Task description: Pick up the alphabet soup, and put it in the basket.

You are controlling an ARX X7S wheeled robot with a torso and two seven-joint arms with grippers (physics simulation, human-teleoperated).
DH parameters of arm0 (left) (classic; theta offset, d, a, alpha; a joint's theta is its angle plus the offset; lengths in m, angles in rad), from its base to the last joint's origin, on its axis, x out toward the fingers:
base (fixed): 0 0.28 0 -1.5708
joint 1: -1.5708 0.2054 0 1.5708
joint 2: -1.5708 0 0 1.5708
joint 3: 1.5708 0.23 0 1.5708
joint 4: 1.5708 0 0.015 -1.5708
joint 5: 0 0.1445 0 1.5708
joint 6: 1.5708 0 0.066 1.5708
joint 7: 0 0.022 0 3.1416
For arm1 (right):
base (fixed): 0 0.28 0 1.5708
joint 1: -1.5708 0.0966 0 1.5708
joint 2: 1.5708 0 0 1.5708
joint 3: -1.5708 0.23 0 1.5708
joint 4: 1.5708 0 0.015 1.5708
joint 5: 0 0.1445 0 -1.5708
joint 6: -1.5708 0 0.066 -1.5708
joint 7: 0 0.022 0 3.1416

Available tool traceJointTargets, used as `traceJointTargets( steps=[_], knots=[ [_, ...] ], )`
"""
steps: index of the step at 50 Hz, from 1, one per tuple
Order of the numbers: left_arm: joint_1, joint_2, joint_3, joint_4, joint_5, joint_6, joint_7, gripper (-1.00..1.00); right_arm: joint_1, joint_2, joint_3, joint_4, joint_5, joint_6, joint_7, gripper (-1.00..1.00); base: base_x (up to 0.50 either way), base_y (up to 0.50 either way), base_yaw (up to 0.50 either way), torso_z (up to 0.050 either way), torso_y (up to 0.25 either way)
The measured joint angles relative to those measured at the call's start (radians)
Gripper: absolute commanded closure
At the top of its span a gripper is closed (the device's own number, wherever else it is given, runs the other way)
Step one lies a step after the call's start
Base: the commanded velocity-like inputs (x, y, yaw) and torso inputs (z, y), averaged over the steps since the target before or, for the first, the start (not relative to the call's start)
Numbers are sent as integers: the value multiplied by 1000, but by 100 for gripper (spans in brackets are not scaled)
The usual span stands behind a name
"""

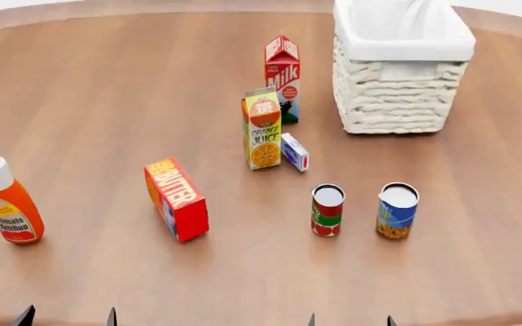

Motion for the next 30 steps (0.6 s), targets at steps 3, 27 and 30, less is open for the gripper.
traceJointTargets(
  steps=[3, 27, 30],
  knots=[
    [2, -5, 5, 1, -3, 3, -3, -100, -4, 3, -7, -6, -5, -12, 15, -100, 0, 0, 0, 0, 0],
    [3, -66, 50, 62, -27, -23, -39, -100, -26, 62, -44, -131, 64, 1, 96, -100, -39, -370, 0, 0, 0],
    [3, -76, 46, 108, -40, -54, -42, -100, -26, 72, -44, -149, 78, 15, 96, -100, 480, 0, 0, 0, 0]
  ],
)
